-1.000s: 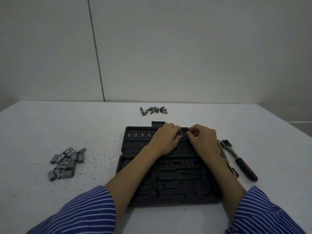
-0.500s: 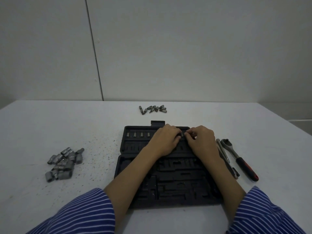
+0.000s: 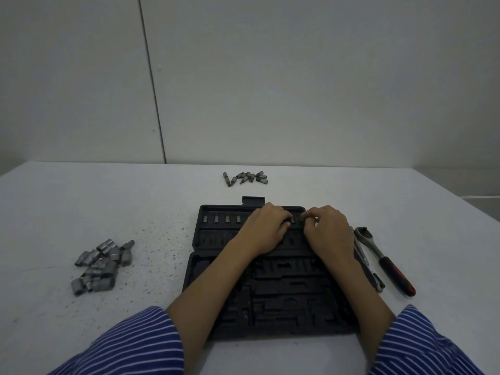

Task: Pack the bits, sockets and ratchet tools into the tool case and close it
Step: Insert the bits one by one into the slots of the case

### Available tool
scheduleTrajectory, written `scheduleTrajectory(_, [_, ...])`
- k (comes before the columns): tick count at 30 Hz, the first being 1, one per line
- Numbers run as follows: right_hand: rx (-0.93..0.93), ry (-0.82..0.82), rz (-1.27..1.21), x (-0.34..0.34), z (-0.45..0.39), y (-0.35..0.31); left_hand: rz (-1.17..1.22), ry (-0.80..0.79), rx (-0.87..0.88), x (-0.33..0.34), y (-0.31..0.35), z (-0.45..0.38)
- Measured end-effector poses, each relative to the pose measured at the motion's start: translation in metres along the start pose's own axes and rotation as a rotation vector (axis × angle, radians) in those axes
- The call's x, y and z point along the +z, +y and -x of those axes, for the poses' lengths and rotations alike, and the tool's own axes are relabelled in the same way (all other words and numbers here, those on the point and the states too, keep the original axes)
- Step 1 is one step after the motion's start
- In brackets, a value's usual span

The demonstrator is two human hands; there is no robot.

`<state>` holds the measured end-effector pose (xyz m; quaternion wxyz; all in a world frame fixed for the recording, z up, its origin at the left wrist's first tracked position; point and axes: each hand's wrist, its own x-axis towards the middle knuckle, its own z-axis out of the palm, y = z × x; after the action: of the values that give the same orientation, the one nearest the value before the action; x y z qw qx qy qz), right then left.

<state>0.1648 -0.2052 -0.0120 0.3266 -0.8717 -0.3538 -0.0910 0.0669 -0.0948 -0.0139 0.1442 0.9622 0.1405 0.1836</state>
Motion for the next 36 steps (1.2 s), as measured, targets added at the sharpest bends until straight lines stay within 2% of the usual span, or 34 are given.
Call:
scheduleTrajectory(14, [0.027, -0.055, 0.119, -0.007, 0.002, -0.006, 0.021, -0.002, -0.008, 0.003, -0.001, -0.001])
scheduleTrajectory(36, [0.024, -0.094, 0.132, -0.011, 0.005, -0.009, 0.017, -0.016, -0.02, 0.002, -0.001, 0.0])
